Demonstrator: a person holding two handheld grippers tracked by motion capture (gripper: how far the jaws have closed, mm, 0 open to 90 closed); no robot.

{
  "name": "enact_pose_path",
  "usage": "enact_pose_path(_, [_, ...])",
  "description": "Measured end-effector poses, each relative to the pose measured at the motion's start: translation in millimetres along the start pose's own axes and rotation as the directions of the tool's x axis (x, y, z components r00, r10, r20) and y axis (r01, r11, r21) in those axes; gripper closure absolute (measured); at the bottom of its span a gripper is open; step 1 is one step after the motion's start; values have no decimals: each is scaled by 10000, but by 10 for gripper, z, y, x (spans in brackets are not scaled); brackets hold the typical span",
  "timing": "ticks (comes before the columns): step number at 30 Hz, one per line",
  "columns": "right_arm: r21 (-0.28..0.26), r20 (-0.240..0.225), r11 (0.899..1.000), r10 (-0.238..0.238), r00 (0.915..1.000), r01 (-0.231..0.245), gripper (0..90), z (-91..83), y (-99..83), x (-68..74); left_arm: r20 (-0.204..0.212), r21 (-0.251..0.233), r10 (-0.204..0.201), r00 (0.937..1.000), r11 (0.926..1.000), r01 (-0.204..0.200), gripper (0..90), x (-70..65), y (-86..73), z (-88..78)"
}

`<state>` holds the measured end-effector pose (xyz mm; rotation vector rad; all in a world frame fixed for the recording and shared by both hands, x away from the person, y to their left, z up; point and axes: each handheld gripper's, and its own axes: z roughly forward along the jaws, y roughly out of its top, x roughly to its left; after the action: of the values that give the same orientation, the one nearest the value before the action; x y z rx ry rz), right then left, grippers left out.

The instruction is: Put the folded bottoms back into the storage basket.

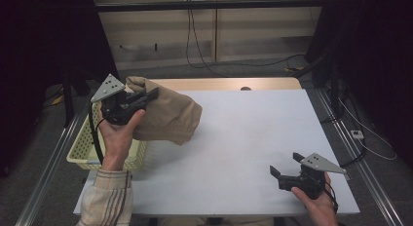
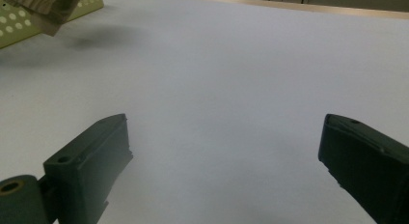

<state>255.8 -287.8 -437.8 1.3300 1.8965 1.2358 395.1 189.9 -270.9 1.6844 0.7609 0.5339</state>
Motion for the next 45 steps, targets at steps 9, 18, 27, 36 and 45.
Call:
enact_pose_path(9, [-17, -32, 10000, -10, 10000, 10, 41, -8, 2, 5, -121, -314, 96, 9999, 9995, -99, 843, 16, 77, -164])
enact_pose_path(18, [10, -45, 10000, -25, 10000, 25, 41, -4, 2, 6, -313, -612, 48, 9995, 9981, -67, 843, 96, 133, -347])
enact_pose_path(27, [9, -80, 10000, -50, 10000, 50, 42, -5, 2, 11, -692, -1024, 91, 9976, 9946, -162, 843, 148, 191, -572])
enact_pose_path(36, [24, -68, 10000, -19, 10000, 19, 42, -3, 0, 13, -953, -1281, -113, 9954, 9918, -10, 843, 250, 258, -720])
enact_pose_path(45, [42, -45, 10000, 2, 10000, -2, 41, 7, -3, 12, -1237, -1444, 138, 9922, 9890, -318, 843, 291, 295, -971])
